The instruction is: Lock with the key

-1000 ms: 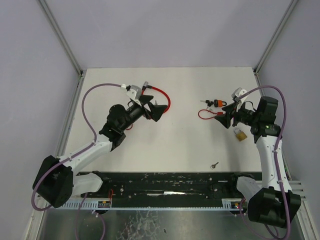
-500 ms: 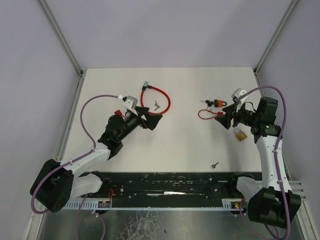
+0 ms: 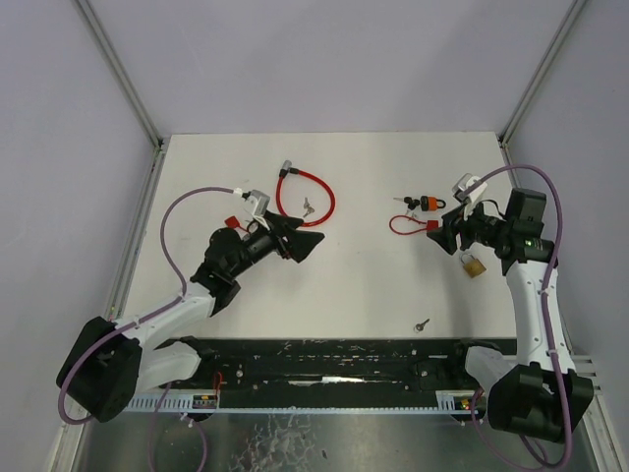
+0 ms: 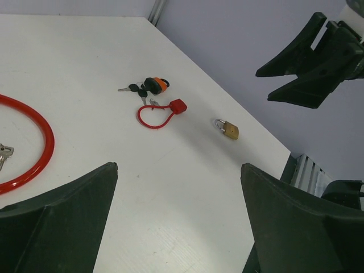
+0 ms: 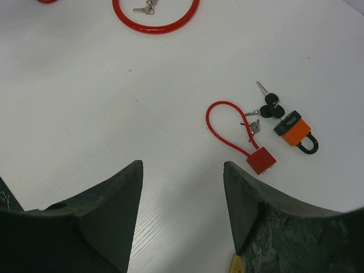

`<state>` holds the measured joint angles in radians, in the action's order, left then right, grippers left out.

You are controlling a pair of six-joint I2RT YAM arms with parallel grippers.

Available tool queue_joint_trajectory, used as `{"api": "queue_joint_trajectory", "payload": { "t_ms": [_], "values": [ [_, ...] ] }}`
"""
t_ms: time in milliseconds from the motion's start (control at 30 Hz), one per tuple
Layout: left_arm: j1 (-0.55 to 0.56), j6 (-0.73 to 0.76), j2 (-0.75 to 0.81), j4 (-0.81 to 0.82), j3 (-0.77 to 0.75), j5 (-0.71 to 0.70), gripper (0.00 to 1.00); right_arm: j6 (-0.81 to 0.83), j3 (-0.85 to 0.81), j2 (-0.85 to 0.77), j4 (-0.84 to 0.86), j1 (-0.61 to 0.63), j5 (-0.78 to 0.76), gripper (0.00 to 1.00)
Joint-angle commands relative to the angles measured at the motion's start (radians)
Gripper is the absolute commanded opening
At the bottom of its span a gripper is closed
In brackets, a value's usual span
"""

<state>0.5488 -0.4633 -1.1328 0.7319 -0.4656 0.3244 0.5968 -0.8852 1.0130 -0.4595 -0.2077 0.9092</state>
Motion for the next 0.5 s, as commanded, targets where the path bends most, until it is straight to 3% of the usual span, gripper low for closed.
{"api": "queue_joint_trajectory", "payload": {
  "t_ms": [0, 333, 467],
  "values": [
    [-0.006, -0.006, 0.054, 0.025, 0.021, 0.026, 0.87, 0.058, -0.080, 0.011, -0.084, -0.005, -0.038, 0.66],
    [-0.009, -0.069, 0.155, -0.026, 0.110, 0.062, 0.88, 0.124, -0.080, -0.064, -0.195, -0.006, -0.074, 0.70],
    [-0.008, -0.130, 0.132, 0.077, 0.177, 0.038, 0.88, 0.161, -0.075, -0.086, -0.238, -0.005, -0.058, 0.70]
  ]
}}
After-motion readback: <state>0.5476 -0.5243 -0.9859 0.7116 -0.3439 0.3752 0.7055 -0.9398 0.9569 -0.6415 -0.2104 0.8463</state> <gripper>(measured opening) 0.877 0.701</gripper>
